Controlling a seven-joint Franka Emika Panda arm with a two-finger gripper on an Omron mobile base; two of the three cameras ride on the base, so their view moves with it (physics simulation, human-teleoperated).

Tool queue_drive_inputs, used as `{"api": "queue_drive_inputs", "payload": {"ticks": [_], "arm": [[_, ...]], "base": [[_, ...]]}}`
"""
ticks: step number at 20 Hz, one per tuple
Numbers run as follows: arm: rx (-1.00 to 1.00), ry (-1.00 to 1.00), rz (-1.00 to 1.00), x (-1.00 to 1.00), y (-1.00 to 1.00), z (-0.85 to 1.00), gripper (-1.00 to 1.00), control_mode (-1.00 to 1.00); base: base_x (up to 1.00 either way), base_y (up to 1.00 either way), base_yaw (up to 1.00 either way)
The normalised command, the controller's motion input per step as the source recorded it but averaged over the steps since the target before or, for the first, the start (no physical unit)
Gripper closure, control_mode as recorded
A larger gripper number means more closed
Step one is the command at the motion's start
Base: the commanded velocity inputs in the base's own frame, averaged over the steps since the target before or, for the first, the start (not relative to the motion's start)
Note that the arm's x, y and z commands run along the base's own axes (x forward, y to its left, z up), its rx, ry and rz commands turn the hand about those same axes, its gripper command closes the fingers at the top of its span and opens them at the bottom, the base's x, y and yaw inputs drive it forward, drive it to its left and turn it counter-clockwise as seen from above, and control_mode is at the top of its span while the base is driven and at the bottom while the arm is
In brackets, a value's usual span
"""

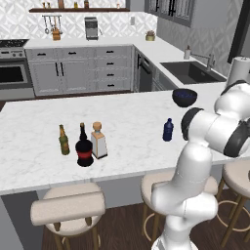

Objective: Move the plastic bottles in the middle to the plastics group, and the glass bottles in the middle to the glass group.

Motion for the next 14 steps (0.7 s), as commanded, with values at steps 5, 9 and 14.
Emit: {"api": "queue_drive_inputs", "payload": {"ticks": [5,9,14], "arm": [[-0.14,0.09,0.01,-0.19,1.00,0.00,-1.00,-1.00],[-0.12,0.05,0.12,-0.25,1.00,0.00,-1.00,-1.00],[-0.09,0.04,0.17,-0.28,1.00,-0.04,-1.00,-1.00]], "base": [[0.00,0.00,0.00],[0.00,0.00,0.00],[0.00,0.00,0.00]]}}
